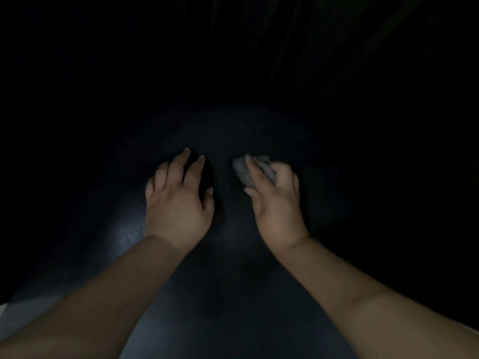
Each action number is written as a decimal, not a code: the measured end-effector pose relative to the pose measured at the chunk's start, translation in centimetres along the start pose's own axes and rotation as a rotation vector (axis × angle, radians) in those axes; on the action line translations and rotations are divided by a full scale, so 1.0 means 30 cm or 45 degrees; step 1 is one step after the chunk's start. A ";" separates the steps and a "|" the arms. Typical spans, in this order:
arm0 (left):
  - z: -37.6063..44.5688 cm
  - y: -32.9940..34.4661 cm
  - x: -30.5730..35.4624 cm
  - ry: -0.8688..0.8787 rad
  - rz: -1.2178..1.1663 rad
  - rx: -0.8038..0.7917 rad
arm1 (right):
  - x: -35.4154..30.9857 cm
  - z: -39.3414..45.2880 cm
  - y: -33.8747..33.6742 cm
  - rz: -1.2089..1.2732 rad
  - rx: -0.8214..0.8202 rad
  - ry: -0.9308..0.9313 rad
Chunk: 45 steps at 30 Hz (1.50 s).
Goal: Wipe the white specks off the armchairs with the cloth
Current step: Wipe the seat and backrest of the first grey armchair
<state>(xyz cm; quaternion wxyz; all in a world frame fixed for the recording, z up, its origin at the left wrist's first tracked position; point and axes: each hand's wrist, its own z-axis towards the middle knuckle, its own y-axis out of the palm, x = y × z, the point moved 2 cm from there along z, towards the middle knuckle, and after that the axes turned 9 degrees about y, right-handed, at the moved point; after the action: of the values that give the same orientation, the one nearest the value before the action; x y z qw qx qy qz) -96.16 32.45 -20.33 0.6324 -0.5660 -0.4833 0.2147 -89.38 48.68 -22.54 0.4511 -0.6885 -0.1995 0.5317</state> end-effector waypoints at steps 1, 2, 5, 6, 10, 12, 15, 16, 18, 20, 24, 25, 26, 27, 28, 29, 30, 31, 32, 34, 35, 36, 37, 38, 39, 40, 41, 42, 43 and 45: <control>0.000 -0.003 -0.005 0.005 -0.010 0.002 | 0.021 0.008 -0.022 0.011 0.034 0.027; -0.001 -0.006 -0.009 0.015 -0.018 0.000 | 0.045 0.034 -0.042 -0.053 0.064 0.058; 0.000 -0.013 -0.024 0.026 -0.026 -0.003 | 0.042 0.204 -0.075 -0.015 0.268 0.215; 0.000 -0.015 -0.032 0.005 -0.036 0.006 | 0.016 0.264 -0.066 0.035 0.335 0.279; -0.011 -0.034 -0.073 -0.083 -0.059 0.093 | -0.149 0.273 0.047 0.294 0.228 0.239; -0.025 -0.042 -0.093 -0.130 -0.062 0.101 | -0.186 0.155 0.094 0.255 0.001 -0.046; -0.049 -0.053 -0.117 -0.186 -0.042 0.140 | -0.137 0.060 0.094 0.041 -0.007 -0.157; -0.055 -0.059 -0.125 -0.209 -0.036 0.160 | -0.135 0.080 0.086 0.039 -0.004 -0.094; -0.067 -0.069 -0.145 -0.266 -0.033 0.182 | -0.154 0.180 0.080 -0.022 -0.003 0.046; -0.080 -0.080 -0.171 -0.331 0.002 0.188 | -0.205 0.272 0.109 -0.113 0.012 0.112; -0.108 -0.097 -0.216 -0.417 0.073 0.186 | -0.369 0.296 0.192 0.010 -0.005 -0.042; -0.115 -0.101 -0.225 -0.434 0.078 0.180 | -0.392 0.249 0.212 0.042 -0.067 -0.092; -0.123 -0.104 -0.232 -0.450 0.074 0.173 | -0.399 0.194 0.231 0.075 -0.113 -0.189; -0.131 -0.106 -0.238 -0.466 0.066 0.168 | -0.393 0.133 0.234 0.049 -0.170 -0.341; -0.139 -0.108 -0.243 -0.477 0.057 0.165 | -0.377 0.080 0.225 -0.001 -0.260 -0.494; -0.148 -0.110 -0.245 -0.479 0.052 0.163 | -0.352 0.042 0.211 -0.097 -0.262 -0.630; -0.158 -0.111 -0.246 -0.475 0.053 0.165 | -0.317 0.037 0.197 -0.144 -0.305 -0.635; -0.168 -0.111 -0.248 -0.469 0.059 0.169 | -0.282 0.056 0.173 -0.148 -0.312 -0.560; -0.178 -0.110 -0.250 -0.463 0.067 0.174 | -0.258 0.090 0.153 -0.174 -0.293 -0.430; -0.200 -0.106 -0.255 -0.452 0.080 0.184 | -0.253 0.173 0.141 -0.078 -0.194 -0.228; -0.211 -0.102 -0.255 -0.449 0.083 0.183 | -0.262 0.207 0.142 0.036 -0.132 -0.135; -0.221 -0.097 -0.255 -0.444 0.085 0.178 | -0.287 0.228 0.142 0.098 -0.066 -0.066; -0.233 -0.093 -0.253 -0.439 0.085 0.171 | -0.302 0.228 0.150 0.124 -0.039 -0.003; -0.244 -0.089 -0.251 -0.436 0.080 0.163 | -0.318 0.204 0.165 0.142 -0.047 0.010; -0.255 -0.087 -0.246 -0.433 0.073 0.154 | -0.340 0.164 0.179 0.154 -0.096 -0.024; -0.265 -0.085 -0.242 -0.431 0.069 0.142 | -0.356 0.105 0.189 0.187 -0.187 -0.097; -0.278 -0.085 -0.237 -0.430 0.070 0.126 | -0.353 0.034 0.198 0.127 -0.233 -0.239; -0.292 -0.084 -0.233 -0.430 0.073 0.103 | -0.336 -0.034 0.201 0.065 -0.237 -0.365; -0.308 -0.086 -0.229 -0.428 0.078 0.074 | -0.307 -0.091 0.197 0.016 -0.247 -0.442; -0.338 -0.091 -0.218 -0.409 0.097 0.016 | -0.249 -0.171 0.161 -0.024 -0.245 -0.488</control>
<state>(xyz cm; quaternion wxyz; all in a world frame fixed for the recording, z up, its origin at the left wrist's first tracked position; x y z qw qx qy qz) -91.12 21.22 -19.13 0.5420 -0.5382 -0.5551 0.3293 -88.35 38.47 -22.30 0.3419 -0.6128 -0.3380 0.6272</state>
